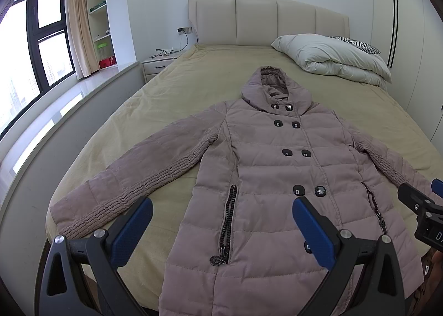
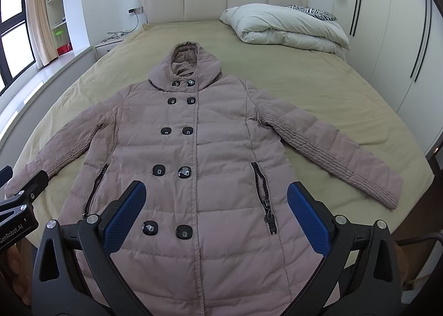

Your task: Fold large clothes

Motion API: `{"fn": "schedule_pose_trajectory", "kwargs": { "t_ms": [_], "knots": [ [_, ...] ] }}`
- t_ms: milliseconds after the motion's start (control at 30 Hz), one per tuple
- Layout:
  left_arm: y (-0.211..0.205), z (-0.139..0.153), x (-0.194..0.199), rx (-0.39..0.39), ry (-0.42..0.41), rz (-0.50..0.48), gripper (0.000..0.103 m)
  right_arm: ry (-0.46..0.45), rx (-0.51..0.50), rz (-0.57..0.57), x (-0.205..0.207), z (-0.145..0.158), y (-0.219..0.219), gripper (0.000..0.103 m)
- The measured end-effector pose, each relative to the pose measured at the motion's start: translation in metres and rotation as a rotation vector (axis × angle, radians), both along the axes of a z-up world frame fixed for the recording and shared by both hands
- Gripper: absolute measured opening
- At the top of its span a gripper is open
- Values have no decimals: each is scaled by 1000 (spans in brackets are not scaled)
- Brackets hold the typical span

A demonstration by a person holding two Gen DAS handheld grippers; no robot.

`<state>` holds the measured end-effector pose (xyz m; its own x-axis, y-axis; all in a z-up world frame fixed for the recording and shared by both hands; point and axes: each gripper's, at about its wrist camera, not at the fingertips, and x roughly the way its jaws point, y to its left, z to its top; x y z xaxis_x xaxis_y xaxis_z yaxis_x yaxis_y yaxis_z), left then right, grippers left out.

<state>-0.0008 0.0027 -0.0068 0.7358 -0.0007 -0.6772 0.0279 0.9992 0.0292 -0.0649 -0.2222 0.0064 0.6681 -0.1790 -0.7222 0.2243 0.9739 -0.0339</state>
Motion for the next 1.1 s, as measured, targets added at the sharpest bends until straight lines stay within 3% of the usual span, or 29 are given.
{"fn": "schedule_pose_trajectory", "kwargs": {
  "t_ms": [1100],
  "knots": [
    [1,-3,0,4,1,2,103,10,4,1,-1,-13,5,103]
  ]
}}
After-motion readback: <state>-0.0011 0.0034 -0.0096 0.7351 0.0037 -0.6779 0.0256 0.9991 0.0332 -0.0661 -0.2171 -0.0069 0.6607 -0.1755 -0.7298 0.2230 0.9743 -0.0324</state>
